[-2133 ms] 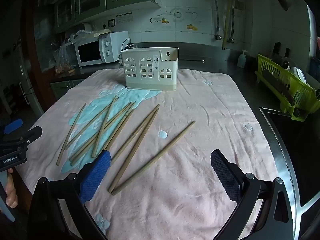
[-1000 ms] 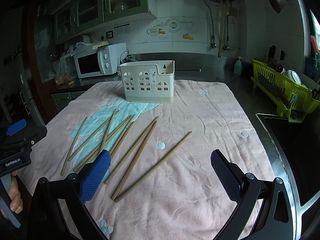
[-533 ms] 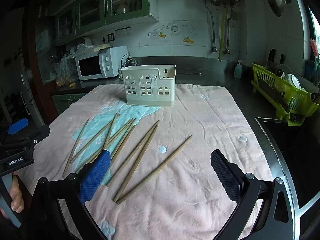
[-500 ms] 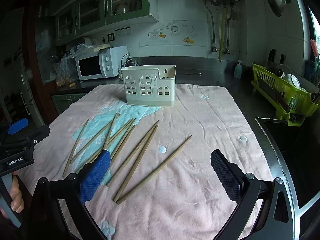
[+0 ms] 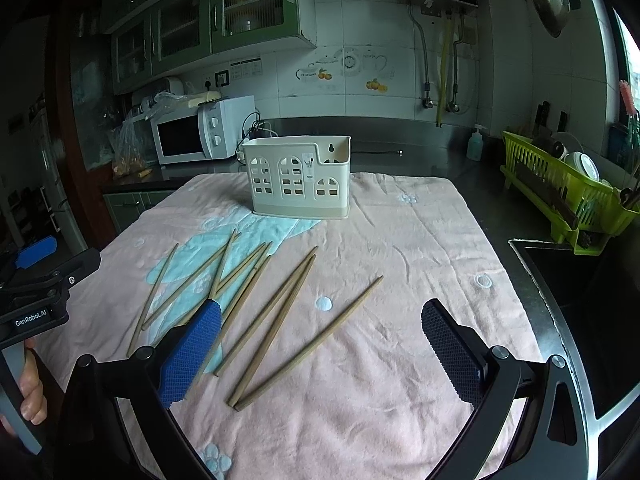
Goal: Organize utensils
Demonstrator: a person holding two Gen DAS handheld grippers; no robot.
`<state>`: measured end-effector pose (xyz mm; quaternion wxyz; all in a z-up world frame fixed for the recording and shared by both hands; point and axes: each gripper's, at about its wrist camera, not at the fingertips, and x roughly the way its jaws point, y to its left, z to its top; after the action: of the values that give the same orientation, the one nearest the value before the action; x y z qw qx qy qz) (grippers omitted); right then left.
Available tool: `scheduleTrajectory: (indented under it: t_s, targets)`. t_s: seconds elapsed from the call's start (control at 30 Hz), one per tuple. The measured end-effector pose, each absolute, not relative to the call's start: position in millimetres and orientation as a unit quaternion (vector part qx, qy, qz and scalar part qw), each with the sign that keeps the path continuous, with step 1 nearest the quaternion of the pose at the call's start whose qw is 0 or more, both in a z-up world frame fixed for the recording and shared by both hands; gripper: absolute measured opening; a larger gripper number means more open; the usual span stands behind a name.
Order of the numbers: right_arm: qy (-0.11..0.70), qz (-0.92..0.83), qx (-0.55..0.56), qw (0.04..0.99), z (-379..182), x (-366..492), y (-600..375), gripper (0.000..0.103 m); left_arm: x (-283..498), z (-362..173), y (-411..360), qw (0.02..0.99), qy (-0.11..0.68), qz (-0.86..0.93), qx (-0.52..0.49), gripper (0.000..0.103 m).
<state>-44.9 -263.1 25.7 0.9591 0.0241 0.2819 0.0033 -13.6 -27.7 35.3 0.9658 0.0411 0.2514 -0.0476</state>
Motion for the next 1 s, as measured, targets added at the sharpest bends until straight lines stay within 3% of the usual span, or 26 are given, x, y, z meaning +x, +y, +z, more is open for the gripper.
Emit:
scheduleTrajectory:
  t_s: [1.0]
  targets:
    - [0.279, 0.002, 0.020, 0.960, 31.3, -48.6, -264.5, 0.097, -7.4, 41.3, -27.0, 0.965, 0.258, -0.028, 0.032, 0.098]
